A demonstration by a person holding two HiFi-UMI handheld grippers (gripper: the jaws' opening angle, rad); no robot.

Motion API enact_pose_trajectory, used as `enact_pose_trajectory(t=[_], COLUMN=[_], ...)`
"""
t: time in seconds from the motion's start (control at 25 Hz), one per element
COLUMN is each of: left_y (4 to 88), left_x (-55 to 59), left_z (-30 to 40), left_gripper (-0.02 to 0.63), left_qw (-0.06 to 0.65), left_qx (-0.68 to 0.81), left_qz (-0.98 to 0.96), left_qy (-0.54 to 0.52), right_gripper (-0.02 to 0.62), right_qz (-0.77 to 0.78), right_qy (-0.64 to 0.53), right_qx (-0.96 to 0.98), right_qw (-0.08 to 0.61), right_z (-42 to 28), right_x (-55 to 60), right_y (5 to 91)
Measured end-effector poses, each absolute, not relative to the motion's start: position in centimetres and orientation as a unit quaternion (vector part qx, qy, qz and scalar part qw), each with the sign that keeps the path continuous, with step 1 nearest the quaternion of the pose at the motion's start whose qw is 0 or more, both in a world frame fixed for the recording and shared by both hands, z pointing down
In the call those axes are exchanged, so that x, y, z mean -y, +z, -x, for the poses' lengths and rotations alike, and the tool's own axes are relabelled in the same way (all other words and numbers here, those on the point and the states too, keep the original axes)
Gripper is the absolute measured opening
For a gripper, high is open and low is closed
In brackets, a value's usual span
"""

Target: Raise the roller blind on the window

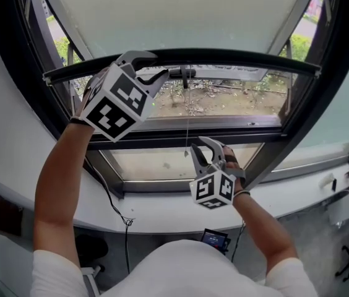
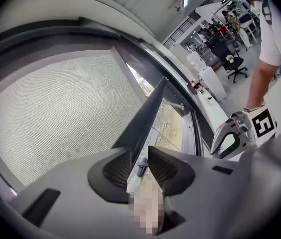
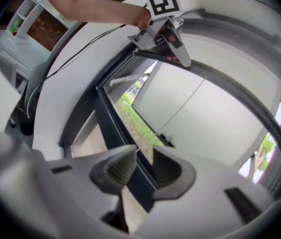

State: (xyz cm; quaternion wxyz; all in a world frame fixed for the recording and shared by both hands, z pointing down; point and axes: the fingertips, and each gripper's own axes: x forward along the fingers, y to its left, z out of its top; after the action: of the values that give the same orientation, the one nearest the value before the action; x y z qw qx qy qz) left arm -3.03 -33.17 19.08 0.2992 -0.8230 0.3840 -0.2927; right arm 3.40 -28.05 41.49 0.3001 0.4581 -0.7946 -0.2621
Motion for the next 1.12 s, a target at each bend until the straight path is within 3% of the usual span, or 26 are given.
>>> enact_pose_trajectory(t=[1.12], left_y=[10.6], left_x=[33.4], left_z=[3.1], left_gripper=[0.117], left_qw=[0.355], left_qx=[-0.41], left_qz=[0.796], left_qy=[-0.269], right_gripper=[0.099], right_qz=[-0.445], right_qy=[-0.25], right_qx=[0.805], right_qw=[0.304], right_z=[-2.6], right_x=[28.5], right_y=[42.6])
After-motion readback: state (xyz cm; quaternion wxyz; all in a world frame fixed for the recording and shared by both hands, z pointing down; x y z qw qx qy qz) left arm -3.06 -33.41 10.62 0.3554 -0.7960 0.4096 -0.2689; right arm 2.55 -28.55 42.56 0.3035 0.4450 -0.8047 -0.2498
